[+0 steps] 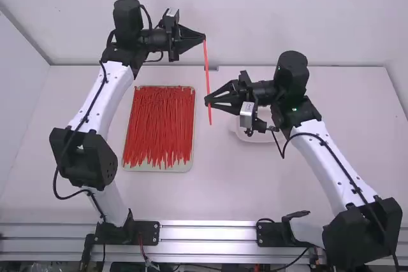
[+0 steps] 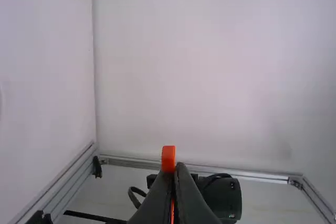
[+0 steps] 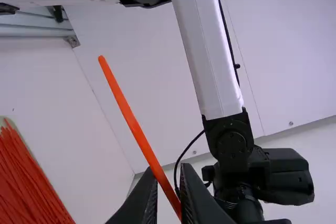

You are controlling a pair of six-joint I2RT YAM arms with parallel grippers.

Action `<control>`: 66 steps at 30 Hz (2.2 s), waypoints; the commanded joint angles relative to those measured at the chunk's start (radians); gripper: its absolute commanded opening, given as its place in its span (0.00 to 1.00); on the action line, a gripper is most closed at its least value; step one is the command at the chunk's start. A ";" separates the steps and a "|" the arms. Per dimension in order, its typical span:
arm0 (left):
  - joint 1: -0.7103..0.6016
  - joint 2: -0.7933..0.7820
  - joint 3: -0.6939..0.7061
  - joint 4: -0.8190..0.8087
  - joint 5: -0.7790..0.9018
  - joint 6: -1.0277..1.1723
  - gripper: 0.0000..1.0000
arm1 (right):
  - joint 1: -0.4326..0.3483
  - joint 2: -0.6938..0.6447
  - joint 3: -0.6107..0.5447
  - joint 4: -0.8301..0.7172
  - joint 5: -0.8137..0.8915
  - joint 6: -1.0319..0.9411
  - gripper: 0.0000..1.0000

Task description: Fasten the cable tie

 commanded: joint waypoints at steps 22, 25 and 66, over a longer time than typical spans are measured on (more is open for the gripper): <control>0.013 0.005 0.031 0.028 -0.029 0.020 0.02 | -0.003 0.001 0.025 0.002 -0.017 0.009 0.00; 0.013 0.005 0.031 0.027 -0.029 0.024 0.02 | -0.003 0.000 0.025 0.002 -0.017 0.009 0.00; 0.006 0.005 -0.042 0.187 0.032 0.207 0.02 | -0.006 0.000 0.025 0.308 0.146 0.993 0.00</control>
